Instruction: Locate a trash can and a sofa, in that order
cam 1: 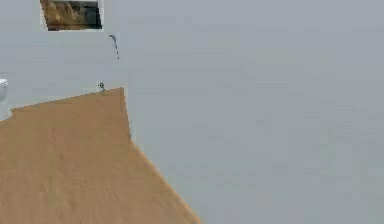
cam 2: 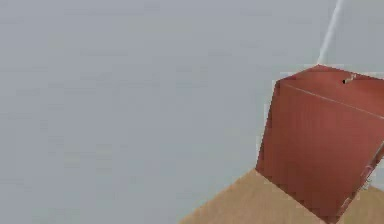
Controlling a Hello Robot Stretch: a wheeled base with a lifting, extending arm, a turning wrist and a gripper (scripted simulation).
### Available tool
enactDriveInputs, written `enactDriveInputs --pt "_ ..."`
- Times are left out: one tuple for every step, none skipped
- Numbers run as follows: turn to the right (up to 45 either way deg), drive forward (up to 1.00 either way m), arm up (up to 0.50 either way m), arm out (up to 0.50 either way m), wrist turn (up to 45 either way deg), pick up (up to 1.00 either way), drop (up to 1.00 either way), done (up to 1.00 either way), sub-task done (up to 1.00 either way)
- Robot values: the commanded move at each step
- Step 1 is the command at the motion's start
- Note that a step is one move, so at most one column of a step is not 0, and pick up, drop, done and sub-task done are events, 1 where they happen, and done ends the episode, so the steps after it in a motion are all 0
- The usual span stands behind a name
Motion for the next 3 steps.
enactDriveInputs --pt "-36.0 0.0 0.0 0.0 0.0 0.0 0.0 0.0 0.0" --pt "0.0 1.0 0.0 0.0 0.0 0.0 0.0 0.0 0.0" --pt "0.0 1.0 0.0 0.0 0.0 0.0 0.0 0.0 0.0"
